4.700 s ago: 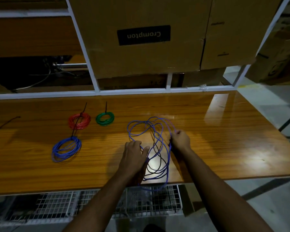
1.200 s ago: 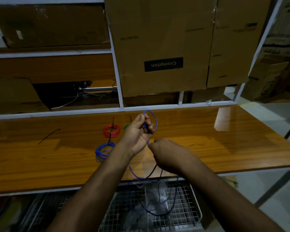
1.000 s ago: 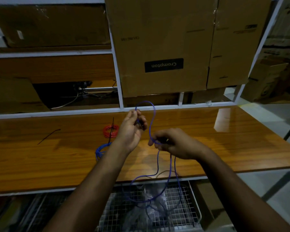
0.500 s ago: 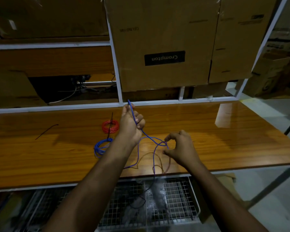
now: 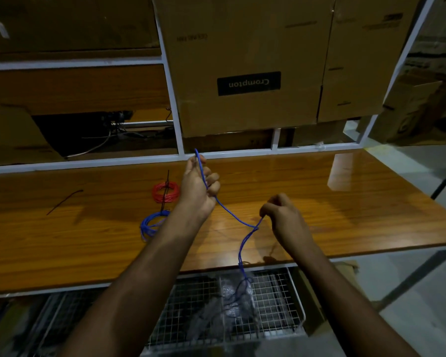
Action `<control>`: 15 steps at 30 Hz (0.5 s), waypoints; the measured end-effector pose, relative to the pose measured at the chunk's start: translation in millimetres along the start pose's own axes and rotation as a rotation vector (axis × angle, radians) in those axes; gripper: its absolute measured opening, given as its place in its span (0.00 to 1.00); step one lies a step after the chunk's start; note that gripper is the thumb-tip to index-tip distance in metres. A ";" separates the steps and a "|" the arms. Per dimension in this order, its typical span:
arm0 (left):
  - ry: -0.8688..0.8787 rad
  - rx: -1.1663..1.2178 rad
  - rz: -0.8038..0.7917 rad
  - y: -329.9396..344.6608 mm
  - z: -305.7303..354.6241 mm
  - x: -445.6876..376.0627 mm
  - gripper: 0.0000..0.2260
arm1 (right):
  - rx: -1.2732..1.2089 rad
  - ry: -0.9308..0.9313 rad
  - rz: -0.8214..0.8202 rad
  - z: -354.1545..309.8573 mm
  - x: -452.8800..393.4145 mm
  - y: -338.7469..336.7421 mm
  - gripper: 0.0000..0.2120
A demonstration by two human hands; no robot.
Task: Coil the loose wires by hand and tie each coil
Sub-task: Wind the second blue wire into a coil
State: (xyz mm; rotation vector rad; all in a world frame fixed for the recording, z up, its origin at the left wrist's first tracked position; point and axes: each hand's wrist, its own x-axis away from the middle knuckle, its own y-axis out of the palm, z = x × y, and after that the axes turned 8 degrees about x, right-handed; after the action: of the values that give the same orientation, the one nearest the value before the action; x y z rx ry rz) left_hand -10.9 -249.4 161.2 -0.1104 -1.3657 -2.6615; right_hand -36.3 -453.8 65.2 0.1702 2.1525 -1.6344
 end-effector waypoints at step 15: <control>0.079 0.014 0.028 -1.6 6.6 -7.3 0.10 | -0.689 -0.175 -0.557 -18.2 2.0 5.6 0.03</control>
State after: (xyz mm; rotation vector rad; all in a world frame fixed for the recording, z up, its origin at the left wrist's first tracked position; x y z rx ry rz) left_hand -3.9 -242.3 162.8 -0.0227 -1.3483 -2.6042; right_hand -40.9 -435.3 63.2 -0.8033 2.6076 -0.9782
